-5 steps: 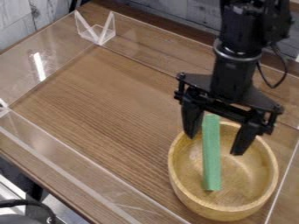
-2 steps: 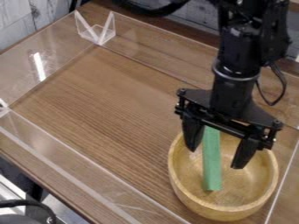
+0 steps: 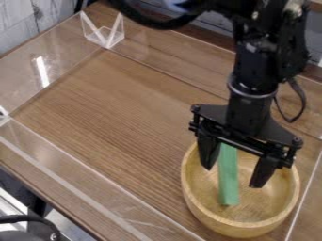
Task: Remove the green block from inside the brown bowl and put it on the table
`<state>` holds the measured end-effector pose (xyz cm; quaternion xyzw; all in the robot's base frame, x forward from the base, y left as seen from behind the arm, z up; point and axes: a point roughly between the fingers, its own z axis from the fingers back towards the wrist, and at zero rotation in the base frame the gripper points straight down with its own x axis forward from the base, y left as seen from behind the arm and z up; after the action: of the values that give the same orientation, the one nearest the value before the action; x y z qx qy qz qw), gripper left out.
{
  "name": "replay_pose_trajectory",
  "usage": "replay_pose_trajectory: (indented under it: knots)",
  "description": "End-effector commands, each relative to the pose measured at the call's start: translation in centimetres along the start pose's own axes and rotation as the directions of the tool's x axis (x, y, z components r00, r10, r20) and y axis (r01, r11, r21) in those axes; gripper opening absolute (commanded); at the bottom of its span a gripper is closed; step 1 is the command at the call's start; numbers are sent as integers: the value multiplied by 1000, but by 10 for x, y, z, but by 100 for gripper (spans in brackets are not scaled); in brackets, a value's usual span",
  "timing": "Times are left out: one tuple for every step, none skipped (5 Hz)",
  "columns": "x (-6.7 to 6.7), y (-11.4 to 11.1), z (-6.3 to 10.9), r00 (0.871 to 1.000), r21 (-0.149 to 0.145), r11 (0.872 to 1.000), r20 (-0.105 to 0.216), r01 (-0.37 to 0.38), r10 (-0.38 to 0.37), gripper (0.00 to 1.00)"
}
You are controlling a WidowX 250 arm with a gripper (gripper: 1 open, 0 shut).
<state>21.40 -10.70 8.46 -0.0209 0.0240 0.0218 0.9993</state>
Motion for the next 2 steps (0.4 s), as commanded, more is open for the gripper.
replay_pose_trajectory:
  knots:
    - [6, -4, 1, 999, -21, 1000, 41, 3, -2, 100]
    - [9, -4, -1, 999, -26, 1000, 54, -4, 6, 100]
